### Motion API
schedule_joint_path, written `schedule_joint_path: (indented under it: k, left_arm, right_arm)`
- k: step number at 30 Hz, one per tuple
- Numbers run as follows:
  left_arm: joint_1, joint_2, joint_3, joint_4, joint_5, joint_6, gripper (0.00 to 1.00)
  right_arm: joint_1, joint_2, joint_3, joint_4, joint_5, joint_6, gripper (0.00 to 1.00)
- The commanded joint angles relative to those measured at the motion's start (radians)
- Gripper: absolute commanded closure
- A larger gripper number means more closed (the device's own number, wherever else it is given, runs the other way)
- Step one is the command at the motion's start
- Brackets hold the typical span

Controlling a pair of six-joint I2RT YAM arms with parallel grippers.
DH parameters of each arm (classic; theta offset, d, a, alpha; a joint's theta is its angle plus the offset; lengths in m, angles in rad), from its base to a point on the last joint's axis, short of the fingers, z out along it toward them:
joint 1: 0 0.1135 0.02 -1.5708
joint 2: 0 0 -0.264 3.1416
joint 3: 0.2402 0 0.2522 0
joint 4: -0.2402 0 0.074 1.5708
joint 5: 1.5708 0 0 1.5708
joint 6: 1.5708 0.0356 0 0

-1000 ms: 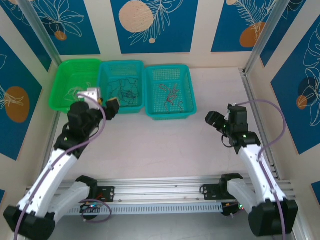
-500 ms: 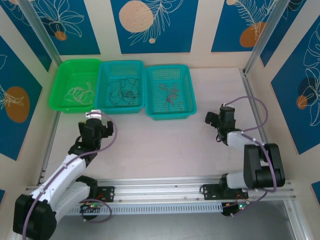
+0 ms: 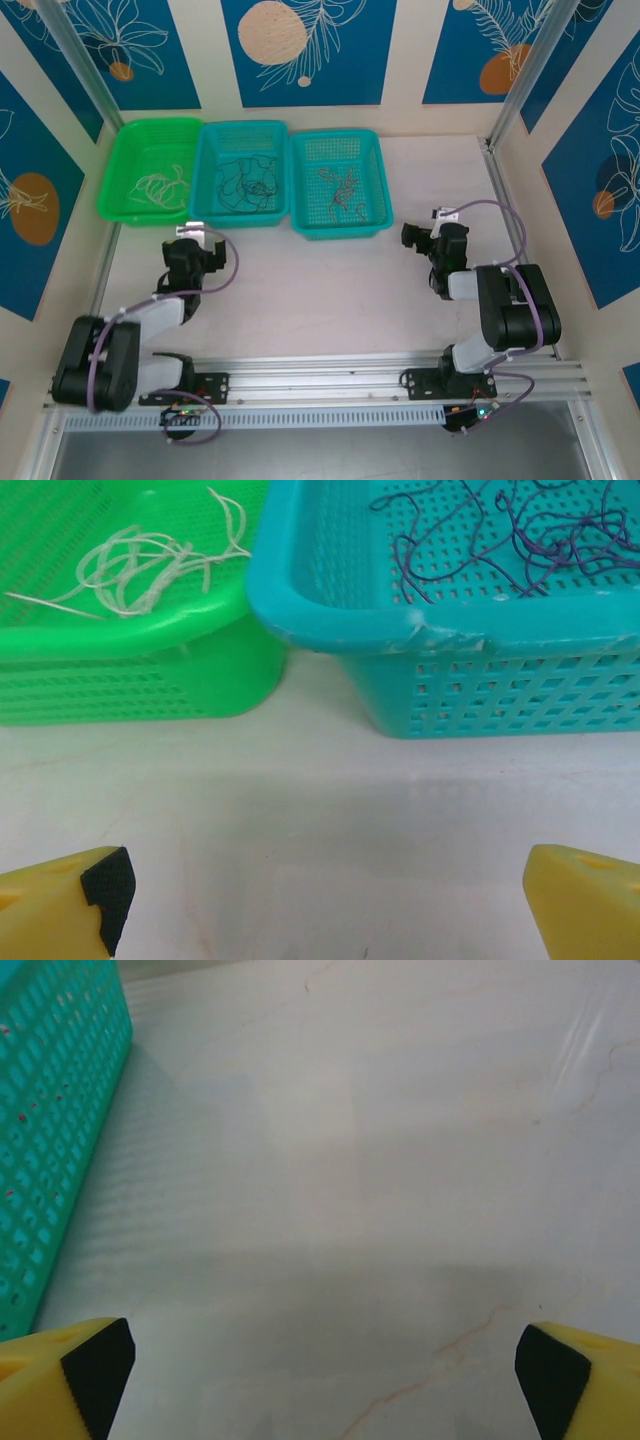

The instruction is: Untangle the cables

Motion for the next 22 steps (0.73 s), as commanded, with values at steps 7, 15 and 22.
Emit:
schedule_joint_path:
  k: [7, 15, 22]
  left_arm:
    - [0.050, 0.221, 0.009, 0.368, 0.215, 0.050, 0.00]
    - [0.054, 0.225, 0.053, 0.285, 0.155, 0.024, 0.00]
    - [0.054, 0.227, 0.055, 0.286, 0.161, 0.027, 0.00]
  right_arm:
    - [0.008, -0.004, -0.001, 0.071, 0.040, -0.025, 0.01]
    - [0.007, -0.003, 0.001, 0.068, 0.039, -0.025, 0.01]
    - [0.002, -0.006, -0.001, 0.071, 0.026, -0.024, 0.01]
